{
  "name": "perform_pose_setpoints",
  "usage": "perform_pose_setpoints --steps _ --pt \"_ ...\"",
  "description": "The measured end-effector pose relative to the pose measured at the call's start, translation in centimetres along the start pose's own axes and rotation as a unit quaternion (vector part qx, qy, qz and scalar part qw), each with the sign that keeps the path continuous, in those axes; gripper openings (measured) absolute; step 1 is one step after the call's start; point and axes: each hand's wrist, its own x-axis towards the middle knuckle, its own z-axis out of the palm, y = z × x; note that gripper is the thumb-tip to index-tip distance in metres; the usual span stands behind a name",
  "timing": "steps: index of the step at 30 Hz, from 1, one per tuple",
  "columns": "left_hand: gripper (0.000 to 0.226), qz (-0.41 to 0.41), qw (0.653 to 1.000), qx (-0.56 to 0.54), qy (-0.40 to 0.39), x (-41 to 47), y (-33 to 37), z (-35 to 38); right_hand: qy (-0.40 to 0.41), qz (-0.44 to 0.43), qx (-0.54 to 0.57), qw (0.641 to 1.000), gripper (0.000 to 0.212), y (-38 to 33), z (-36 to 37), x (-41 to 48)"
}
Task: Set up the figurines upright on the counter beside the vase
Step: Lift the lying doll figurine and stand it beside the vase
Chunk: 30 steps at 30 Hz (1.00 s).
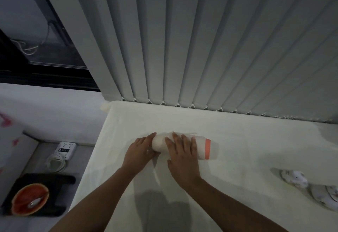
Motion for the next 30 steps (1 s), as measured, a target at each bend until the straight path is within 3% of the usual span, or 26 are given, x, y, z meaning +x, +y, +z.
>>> perform_pose_setpoints --steps 14,30 --pt "0.061 0.057 0.997 -0.044 0.020 0.0 3.2 -1.9 0.043 0.026 0.076 0.996 0.078 3.5 -1.2 -0.7" --pt "0.054 0.000 0.991 -0.132 -0.025 -0.4 6.8 -2.0 0.049 0.039 0.107 0.992 0.086 5.4 -1.4 -0.6"
